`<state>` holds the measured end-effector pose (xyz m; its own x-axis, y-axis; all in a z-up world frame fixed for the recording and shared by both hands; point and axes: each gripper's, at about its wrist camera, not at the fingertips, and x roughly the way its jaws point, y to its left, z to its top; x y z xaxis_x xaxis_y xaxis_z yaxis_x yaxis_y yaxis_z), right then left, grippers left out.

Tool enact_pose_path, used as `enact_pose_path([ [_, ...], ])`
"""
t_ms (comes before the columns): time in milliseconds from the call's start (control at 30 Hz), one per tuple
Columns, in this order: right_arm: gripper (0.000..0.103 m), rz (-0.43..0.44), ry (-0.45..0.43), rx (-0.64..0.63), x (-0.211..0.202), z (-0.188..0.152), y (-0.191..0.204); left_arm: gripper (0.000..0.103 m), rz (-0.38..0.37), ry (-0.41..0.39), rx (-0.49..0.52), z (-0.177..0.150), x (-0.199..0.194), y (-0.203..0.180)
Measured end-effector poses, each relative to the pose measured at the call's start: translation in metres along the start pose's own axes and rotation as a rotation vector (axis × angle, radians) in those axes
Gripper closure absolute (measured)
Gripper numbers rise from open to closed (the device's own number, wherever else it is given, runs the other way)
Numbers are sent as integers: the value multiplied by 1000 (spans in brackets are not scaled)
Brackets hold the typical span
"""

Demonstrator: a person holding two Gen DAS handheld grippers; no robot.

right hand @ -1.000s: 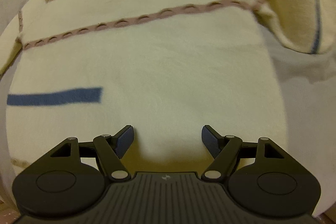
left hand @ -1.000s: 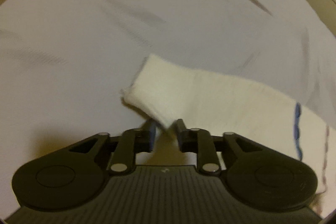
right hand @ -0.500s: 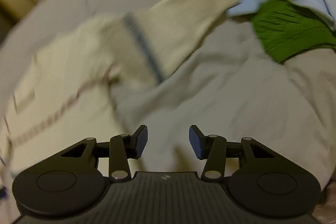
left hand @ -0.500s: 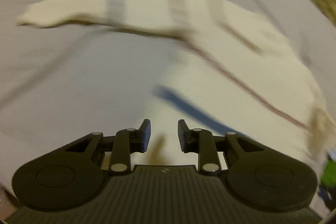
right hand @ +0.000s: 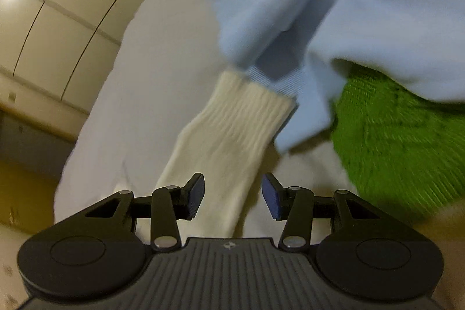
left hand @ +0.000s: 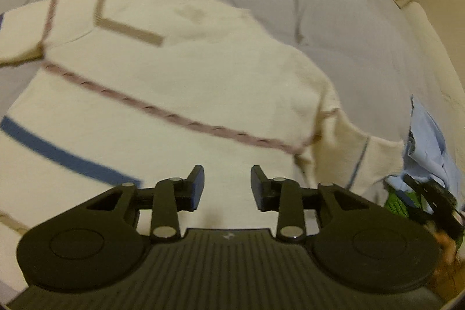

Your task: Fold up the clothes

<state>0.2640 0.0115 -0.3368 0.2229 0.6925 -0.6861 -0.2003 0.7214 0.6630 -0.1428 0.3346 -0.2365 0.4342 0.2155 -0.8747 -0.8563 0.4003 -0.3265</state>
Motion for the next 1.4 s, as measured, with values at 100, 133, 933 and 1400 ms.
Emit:
enact_pose_path([
  [100, 55, -9, 33, 58, 32, 9, -15, 73, 23, 12, 11, -1, -1, -9],
  [133, 58, -17, 42, 73, 40, 11, -17, 73, 35, 19, 7, -2, -1, -9],
  [933, 64, -580, -146, -57, -65, -68, 4, 69, 141, 40, -4, -35, -58, 101],
  [1400, 80, -243, 321, -683, -45, -350, 139, 68, 231, 131, 107, -91, -48, 232],
])
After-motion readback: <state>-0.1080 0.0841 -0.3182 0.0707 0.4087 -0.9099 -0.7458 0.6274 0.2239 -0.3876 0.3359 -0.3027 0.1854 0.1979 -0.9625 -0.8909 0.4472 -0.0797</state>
